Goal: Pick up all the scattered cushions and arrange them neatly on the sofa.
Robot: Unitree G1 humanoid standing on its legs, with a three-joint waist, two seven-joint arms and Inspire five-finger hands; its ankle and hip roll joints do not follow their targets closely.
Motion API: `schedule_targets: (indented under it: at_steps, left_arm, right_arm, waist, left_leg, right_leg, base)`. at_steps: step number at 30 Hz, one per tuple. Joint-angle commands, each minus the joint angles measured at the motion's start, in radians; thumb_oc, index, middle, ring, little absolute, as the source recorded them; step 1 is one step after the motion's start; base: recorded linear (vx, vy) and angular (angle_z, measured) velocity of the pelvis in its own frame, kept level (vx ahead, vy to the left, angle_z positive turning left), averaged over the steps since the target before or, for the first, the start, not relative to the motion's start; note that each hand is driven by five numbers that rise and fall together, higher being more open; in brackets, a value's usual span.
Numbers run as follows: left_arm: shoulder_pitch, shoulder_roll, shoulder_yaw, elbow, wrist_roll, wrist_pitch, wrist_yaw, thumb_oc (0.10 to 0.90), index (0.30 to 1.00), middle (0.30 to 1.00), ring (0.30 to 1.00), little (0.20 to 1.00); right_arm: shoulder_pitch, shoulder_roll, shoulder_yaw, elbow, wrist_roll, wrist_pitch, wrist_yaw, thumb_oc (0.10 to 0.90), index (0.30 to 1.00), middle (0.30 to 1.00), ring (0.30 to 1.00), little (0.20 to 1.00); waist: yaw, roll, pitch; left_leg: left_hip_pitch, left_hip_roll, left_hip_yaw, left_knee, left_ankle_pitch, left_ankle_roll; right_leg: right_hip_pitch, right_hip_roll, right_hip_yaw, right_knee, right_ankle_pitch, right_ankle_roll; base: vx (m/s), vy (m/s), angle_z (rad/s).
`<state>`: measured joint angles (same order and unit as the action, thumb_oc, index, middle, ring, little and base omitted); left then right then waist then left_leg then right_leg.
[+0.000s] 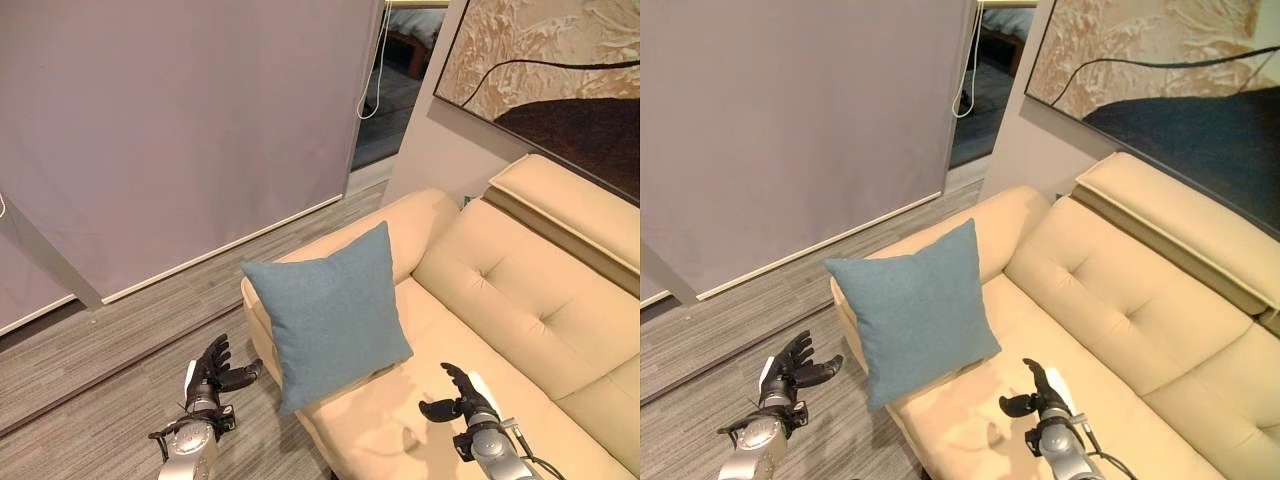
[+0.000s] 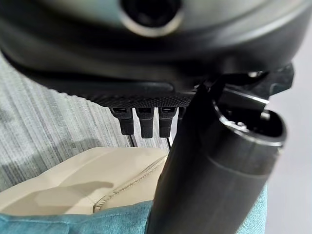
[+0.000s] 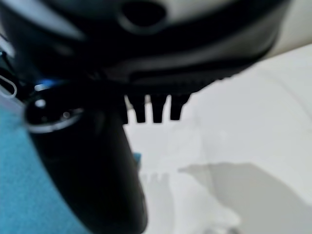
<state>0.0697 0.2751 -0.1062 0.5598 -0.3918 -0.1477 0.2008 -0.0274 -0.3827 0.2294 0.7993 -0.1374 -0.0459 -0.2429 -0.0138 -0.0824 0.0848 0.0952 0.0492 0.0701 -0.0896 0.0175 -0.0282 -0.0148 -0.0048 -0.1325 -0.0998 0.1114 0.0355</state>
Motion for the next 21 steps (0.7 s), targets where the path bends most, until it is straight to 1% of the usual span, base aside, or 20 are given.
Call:
schedule_targets:
  at_steps: [1, 7, 10, 15, 16, 18, 19, 21]
  left_arm:
    - [-0.053, 0.047, -0.016, -0.060, 0.026, -0.074, -0.024, 0.800, 0.900, 0.900, 0.900, 0.900]
    - [-0.069, 0.052, -0.047, -0.058, 0.058, -0.062, -0.031, 0.800, 0.900, 0.900, 0.900, 0.900]
    - [-0.116, 0.064, -0.069, -0.027, 0.092, -0.059, -0.014, 0.800, 0.900, 0.900, 0.900, 0.900]
    - [-0.193, 0.074, -0.085, 0.024, 0.110, -0.059, 0.029, 0.800, 0.900, 0.900, 0.900, 0.900]
    - [-0.226, 0.074, -0.090, 0.043, 0.109, -0.060, 0.046, 0.800, 0.900, 0.900, 0.900, 0.900]
    - [-0.258, 0.074, -0.096, 0.060, 0.106, -0.063, 0.061, 0.800, 0.900, 0.900, 0.900, 0.900]
    - [-0.289, 0.074, -0.103, 0.074, 0.101, -0.067, 0.073, 0.800, 0.900, 0.900, 0.900, 0.900]
    - [-0.314, 0.072, -0.108, 0.088, 0.092, -0.072, 0.083, 0.800, 0.900, 0.900, 0.900, 0.900]
  right_arm:
    - [-0.050, -0.034, 0.001, -0.044, 0.001, -0.038, -0.031, 0.800, 0.900, 0.900, 0.900, 0.900]
    - [-0.056, -0.037, 0.014, -0.050, -0.001, -0.037, -0.027, 0.800, 0.900, 0.900, 0.900, 0.900]
    - [-0.069, -0.044, 0.027, -0.070, -0.001, -0.036, -0.030, 0.800, 0.900, 0.900, 0.900, 0.900]
    - [-0.106, -0.050, 0.030, -0.117, 0.020, -0.036, -0.047, 0.800, 0.900, 0.900, 0.900, 0.900]
    - [-0.128, -0.052, 0.022, -0.143, 0.036, -0.036, -0.059, 0.800, 0.900, 0.900, 0.900, 0.900]
    - [-0.149, -0.052, 0.013, -0.163, 0.060, -0.041, -0.074, 0.800, 0.900, 0.900, 0.900, 0.900]
    - [-0.170, -0.050, 0.004, -0.180, 0.079, -0.045, -0.088, 0.800, 0.900, 0.900, 0.900, 0.900]
    - [-0.189, -0.052, 0.000, -0.194, 0.093, -0.047, -0.098, 0.800, 0.900, 0.900, 0.900, 0.900]
  waist:
    - [0.008, -0.045, -0.037]
    - [-0.004, -0.042, -0.039]
    - [-0.017, -0.041, -0.027]
    - [-0.037, -0.042, -0.004]
    - [-0.047, -0.042, 0.008]
    - [-0.056, -0.042, 0.016]
    - [-0.064, -0.042, 0.022]
    - [-0.071, -0.042, 0.025]
  left_leg:
    - [-0.009, -0.051, -0.023, 0.002, -0.091, 0.000]
    - [-0.004, -0.047, -0.012, 0.002, -0.100, -0.002]
    - [-0.021, -0.044, -0.003, 0.002, -0.094, -0.003]
    - [-0.084, -0.038, 0.013, 0.002, -0.076, -0.008]
    - [-0.122, -0.035, 0.016, 0.002, -0.064, -0.010]
    - [-0.160, -0.033, 0.016, 0.002, -0.052, -0.011]
    - [-0.199, -0.034, 0.018, 0.002, -0.040, -0.012]
    - [-0.230, -0.033, 0.020, 0.002, -0.031, -0.014]
  right_leg:
    - [0.052, -0.053, 0.016, 0.040, -0.106, 0.099]
    - [0.059, -0.050, 0.024, 0.030, -0.107, 0.100]
    - [0.038, -0.048, 0.031, 0.036, -0.104, 0.102]
    - [-0.034, -0.045, 0.044, 0.039, -0.088, 0.105]
    - [-0.075, -0.043, 0.048, 0.042, -0.080, 0.105]
    - [-0.116, -0.042, 0.052, 0.047, -0.071, 0.103]
    - [-0.154, -0.040, 0.056, 0.052, -0.062, 0.103]
    - [-0.187, -0.040, 0.057, 0.058, -0.055, 0.102]
  base:
    - [0.04, -0.004, 0.00]
    - [0.03, -0.001, 0.00]
    - [-0.03, -0.011, -0.03]
    - [-0.11, -0.023, -0.11]
    - [-0.18, -0.024, -0.16]
    - [-0.17, -0.016, -0.03]
    - [-0.12, -0.018, 0.02]
    - [-0.09, -0.014, 0.00]
